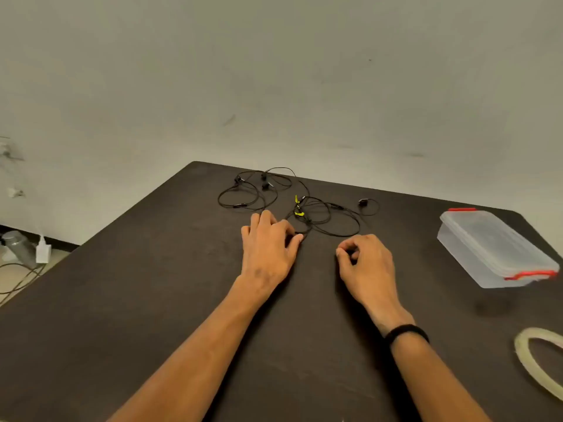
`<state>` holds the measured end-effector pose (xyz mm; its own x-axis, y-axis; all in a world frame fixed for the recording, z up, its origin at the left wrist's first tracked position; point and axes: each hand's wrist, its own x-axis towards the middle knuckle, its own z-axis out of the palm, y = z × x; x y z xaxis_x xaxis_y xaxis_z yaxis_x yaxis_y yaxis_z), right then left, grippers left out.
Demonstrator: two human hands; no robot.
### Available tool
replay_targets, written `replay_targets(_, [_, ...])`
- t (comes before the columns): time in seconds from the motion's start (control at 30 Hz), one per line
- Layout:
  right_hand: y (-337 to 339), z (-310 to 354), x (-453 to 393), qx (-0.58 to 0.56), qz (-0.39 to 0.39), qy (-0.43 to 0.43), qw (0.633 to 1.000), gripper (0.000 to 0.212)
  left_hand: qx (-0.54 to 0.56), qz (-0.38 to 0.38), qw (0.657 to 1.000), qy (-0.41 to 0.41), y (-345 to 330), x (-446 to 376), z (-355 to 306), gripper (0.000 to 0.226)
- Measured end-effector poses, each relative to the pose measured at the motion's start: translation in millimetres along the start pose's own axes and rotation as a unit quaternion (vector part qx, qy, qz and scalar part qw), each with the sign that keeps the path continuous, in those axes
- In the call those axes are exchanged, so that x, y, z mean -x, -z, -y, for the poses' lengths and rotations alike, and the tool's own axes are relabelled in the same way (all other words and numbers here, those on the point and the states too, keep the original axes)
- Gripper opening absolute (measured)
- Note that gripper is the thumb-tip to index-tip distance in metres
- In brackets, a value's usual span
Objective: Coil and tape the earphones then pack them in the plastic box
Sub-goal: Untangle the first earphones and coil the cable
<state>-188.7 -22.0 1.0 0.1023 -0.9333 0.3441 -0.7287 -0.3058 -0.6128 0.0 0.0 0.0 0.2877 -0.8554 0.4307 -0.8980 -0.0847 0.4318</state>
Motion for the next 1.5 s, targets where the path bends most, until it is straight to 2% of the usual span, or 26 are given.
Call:
replay_targets(0.07, [-1, 0, -3, 0.021, -0.018, -0.007, 1.0, 0.002, 0.009, 0.013, 1.0, -0.02, 0, -2, 3, 0.028])
replay_targets(0.2, [-3, -3, -1, 0.035, -0.003, 0.009, 0.999, 0.014, 0.018, 0.026, 0.997, -0.072, 0, 1, -1, 0.02])
replay_targets(0.33, [-2, -1, -4, 0.05, 0.001, 0.032, 0.998, 0.028, 0.014, -0.018, 0.994, -0.111, -5, 3, -9, 0.012])
replay_targets(0.43, [-3, 4, -2, 0.088, 0.014, 0.047, 0.995, 0.031, -0.036, -0.056, 0.993, -0.096, -9, 6, -12, 0.022])
replay_targets(0.53, [-2, 5, -2, 0.117, 0.02, 0.05, 0.992, 0.025, -0.088, -0.016, 0.994, -0.063, -5, 7, -14, 0.028])
replay_targets(0.63, [-4, 8, 1, 0.133, 0.043, 0.083, 0.987, 0.028, -0.097, 0.012, 0.992, -0.077, -5, 8, -14, 0.026])
replay_targets(0.77, [-5, 12, 4, 0.165, 0.096, 0.106, 0.976, 0.039, -0.012, 0.022, 0.998, -0.063, 1, 10, -16, 0.024])
replay_targets(0.9, [-5, 12, -4, 0.172, 0.1, 0.08, 0.977, 0.046, 0.091, 0.002, 0.995, -0.032, 4, 8, -11, 0.02])
replay_targets(1.03, [-7, 10, -12, 0.165, 0.101, 0.06, 0.979, 0.05, 0.008, 0.023, 1.0, -0.009, 6, 9, -9, 0.04])
replay_targets(1.17, [-10, 11, -17, 0.216, 0.125, 0.064, 0.966, 0.049, -0.017, 0.023, 0.999, -0.027, 4, 8, -9, 0.019])
replay_targets(1.27, [-11, 11, -21, 0.239, 0.135, 0.068, 0.959, 0.049, -0.024, 0.038, 0.998, -0.04, -1, 7, -9, 0.021])
replay_targets(1.43, [-11, 14, -28, 0.253, 0.158, 0.068, 0.952, 0.054, 0.109, -0.013, 0.992, -0.063, 2, 6, -10, 0.011])
replay_targets(1.5, [-11, 13, -30, 0.25, 0.168, 0.061, 0.952, 0.054, 0.172, -0.021, 0.981, -0.09, 1, 6, -8, 0.015])
